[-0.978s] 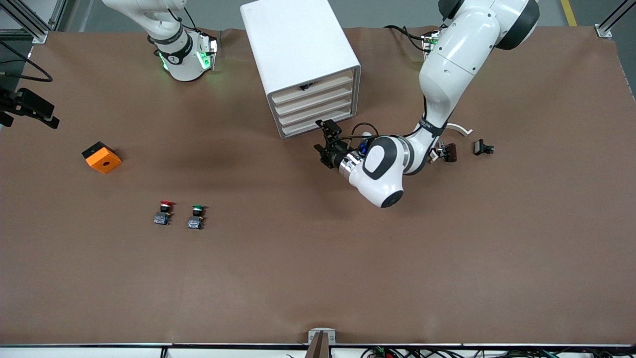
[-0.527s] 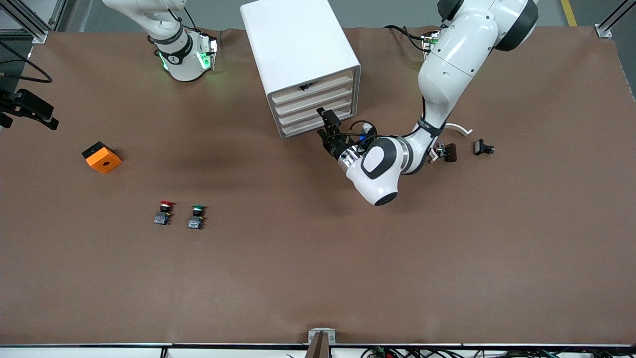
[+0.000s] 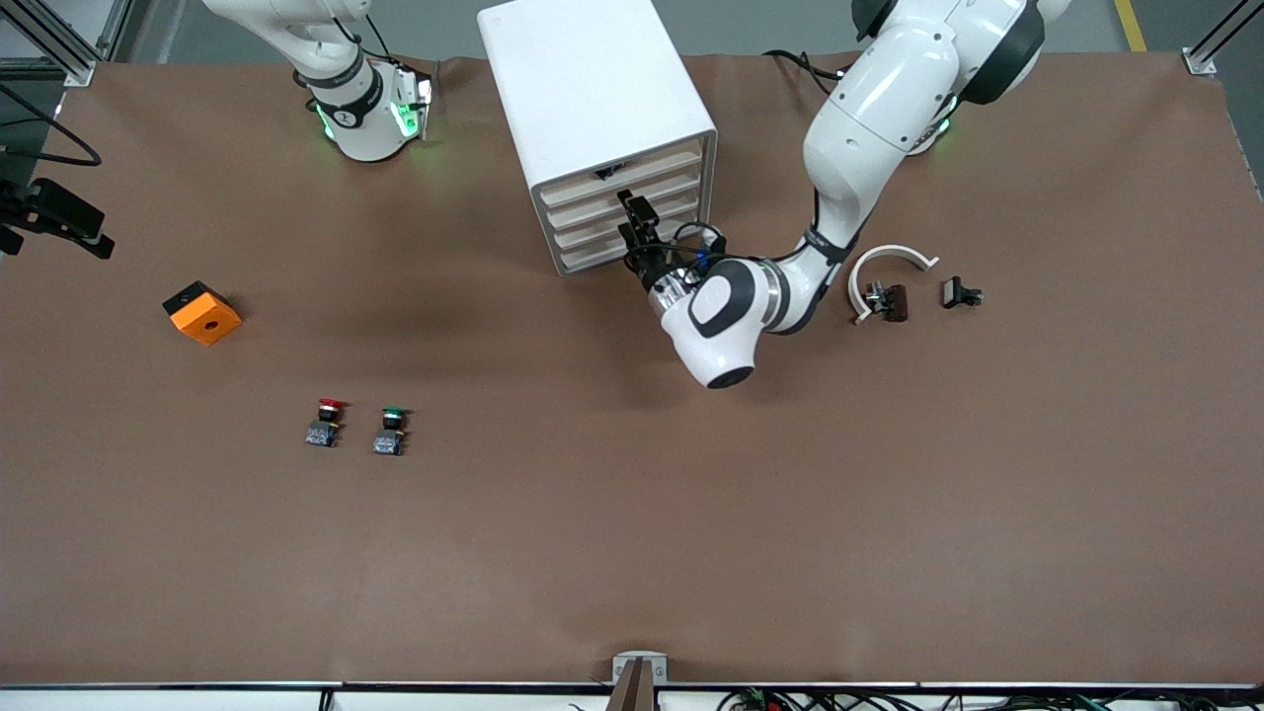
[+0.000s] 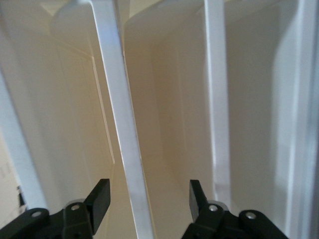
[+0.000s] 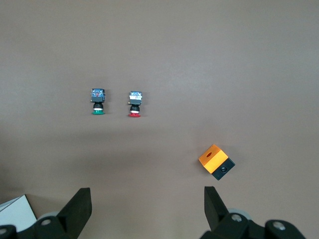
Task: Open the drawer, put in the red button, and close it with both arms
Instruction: 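Pull the drawer open with the left gripper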
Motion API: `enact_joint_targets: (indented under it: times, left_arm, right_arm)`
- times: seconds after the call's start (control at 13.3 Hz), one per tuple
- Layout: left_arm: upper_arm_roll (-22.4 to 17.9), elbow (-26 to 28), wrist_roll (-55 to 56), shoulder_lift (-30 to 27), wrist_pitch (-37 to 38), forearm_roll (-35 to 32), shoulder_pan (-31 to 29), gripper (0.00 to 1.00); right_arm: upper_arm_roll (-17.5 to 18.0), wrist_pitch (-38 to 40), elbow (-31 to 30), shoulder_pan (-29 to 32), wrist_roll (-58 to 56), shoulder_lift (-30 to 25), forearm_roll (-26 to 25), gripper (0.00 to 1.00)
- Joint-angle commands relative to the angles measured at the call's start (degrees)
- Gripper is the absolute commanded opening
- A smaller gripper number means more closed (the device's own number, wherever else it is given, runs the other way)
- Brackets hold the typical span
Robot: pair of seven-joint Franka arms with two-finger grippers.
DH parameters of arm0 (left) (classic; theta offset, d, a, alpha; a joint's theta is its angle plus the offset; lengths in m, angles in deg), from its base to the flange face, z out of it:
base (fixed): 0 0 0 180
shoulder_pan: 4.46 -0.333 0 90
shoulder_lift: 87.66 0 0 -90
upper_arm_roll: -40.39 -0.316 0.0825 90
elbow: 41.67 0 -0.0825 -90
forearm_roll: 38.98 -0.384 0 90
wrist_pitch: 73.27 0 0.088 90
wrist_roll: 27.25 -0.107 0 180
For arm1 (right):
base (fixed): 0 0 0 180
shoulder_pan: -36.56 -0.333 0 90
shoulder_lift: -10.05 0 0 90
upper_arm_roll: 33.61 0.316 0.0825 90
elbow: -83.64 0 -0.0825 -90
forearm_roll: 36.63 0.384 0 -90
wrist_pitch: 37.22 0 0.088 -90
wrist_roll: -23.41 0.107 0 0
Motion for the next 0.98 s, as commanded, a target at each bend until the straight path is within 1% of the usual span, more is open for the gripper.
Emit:
enact_joint_targets:
  times: [0.0,0.08,0.15,0.3,0.38,0.45,0.53,0.68,0.83,0.9]
  left_arm:
    - [-0.2,-0.4,3.9,1.0,0.5,2.6,1.4,0.59]
    - [-0.3,-0.4,5.4,1.2,0.5,3.5,1.4,0.47]
    - [-0.3,-0.4,6.3,1.2,0.5,3.5,1.6,0.46]
    - [-0.5,-0.4,8.3,1.3,0.5,3.2,1.7,0.32]
    - [-0.8,-0.5,8.5,1.6,0.5,3.1,1.7,0.12]
    - [-1.0,-0.5,8.6,1.7,0.5,3.1,1.4,0.00]
    - [-1.0,-0.5,9.2,1.6,0.4,3.1,1.1,0.00]
    - [-1.9,-0.7,9.3,1.7,0.4,3.0,1.0,0.00]
    - [-3.0,-1.1,9.1,1.7,0.2,3.3,0.9,0.00]
    - [-4.3,-1.3,9.0,1.6,0.0,3.5,0.9,0.00]
  right_arm:
    - [0.6,-0.2,1.4,1.2,1.2,0.7,0.1,1.00]
    - [0.6,-0.2,1.3,1.1,3.5,0.7,0.1,1.00]
    - [0.7,-0.1,1.3,1.0,6.3,0.7,0.1,1.00]
    - [0.8,-0.2,1.3,1.0,7.1,0.7,0.2,1.00]
    - [0.7,-0.2,1.3,1.1,6.6,0.7,0.9,1.00]
    - [0.6,-0.2,1.3,1.7,6.2,0.7,3.0,1.00]
    - [0.6,-0.7,1.2,2.7,5.7,0.7,4.4,1.00]
    - [0.6,-1.2,1.0,2.9,1.0,0.7,4.4,1.00]
    - [0.6,-1.3,1.0,2.8,0.1,0.7,4.2,1.00]
    - [0.7,-1.2,1.0,2.6,0.5,0.5,3.7,1.00]
